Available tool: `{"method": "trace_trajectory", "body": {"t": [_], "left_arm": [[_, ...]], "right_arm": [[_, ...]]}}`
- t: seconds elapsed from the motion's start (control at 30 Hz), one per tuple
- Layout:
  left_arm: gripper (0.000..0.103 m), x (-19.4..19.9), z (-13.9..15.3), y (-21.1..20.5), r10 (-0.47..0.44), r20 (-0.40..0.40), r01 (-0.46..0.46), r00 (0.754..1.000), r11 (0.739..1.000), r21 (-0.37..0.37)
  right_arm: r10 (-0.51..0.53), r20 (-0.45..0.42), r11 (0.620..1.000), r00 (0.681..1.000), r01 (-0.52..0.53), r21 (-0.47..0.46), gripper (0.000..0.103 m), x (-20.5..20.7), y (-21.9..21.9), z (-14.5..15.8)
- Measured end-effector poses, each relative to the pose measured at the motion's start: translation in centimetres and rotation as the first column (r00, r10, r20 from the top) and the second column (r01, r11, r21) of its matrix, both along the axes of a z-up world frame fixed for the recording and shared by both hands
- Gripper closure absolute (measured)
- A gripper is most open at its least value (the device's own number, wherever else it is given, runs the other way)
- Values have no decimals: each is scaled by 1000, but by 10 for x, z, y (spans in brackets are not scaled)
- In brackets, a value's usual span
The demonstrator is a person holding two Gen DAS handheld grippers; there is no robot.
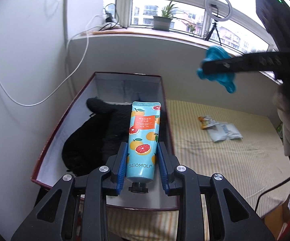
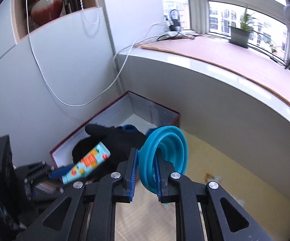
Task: Organize soft objects
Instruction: 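Carry the funnel with the right tool while the left tool carries the tube over the shoebox, then open the right tool over the shoebox while the left tool releases the tube into it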
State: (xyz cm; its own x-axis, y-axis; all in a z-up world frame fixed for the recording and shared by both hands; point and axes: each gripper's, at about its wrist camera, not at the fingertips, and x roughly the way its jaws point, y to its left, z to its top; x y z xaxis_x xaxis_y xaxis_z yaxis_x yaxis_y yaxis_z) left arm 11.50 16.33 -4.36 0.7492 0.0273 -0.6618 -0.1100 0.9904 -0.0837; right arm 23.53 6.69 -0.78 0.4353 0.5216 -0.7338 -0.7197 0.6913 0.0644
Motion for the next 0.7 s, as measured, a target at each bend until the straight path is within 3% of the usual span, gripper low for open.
{"method": "trace_trajectory", "body": {"t": [0.3, 0.37, 0.4, 0.43, 0.5, 0.53, 0.7], "left_arm": [[75, 8, -5, 19, 60, 8, -59, 998, 995, -75], [69, 8, -6, 24, 85, 1, -85, 996, 994, -73], [58, 7, -6, 26, 96, 0, -95, 995, 992, -78], [45, 6, -6, 28, 105, 3, -105, 994, 990, -90], [40, 2, -5, 32, 126, 10, -124, 992, 987, -105], [40, 0, -5, 32, 127, 12, -125, 992, 987, -102], [40, -6, -2, 28, 105, 18, -104, 994, 992, -69]], "right_arm": [[27, -40, 999, 999, -28, -23, 89, 42, 74, -12], [39, -60, 999, 997, -40, -19, 88, 48, 82, -17], [47, -71, 999, 996, -48, -11, 87, 52, 87, -21], [40, -69, 999, 997, -41, -13, 83, 52, 88, -22], [25, -79, 999, 997, -27, -24, 45, 56, 94, -28], [23, -75, 1000, 997, -25, -20, 41, 56, 93, -28], [8, -50, 1000, 999, -8, -9, 40, 52, 82, -18]]}}
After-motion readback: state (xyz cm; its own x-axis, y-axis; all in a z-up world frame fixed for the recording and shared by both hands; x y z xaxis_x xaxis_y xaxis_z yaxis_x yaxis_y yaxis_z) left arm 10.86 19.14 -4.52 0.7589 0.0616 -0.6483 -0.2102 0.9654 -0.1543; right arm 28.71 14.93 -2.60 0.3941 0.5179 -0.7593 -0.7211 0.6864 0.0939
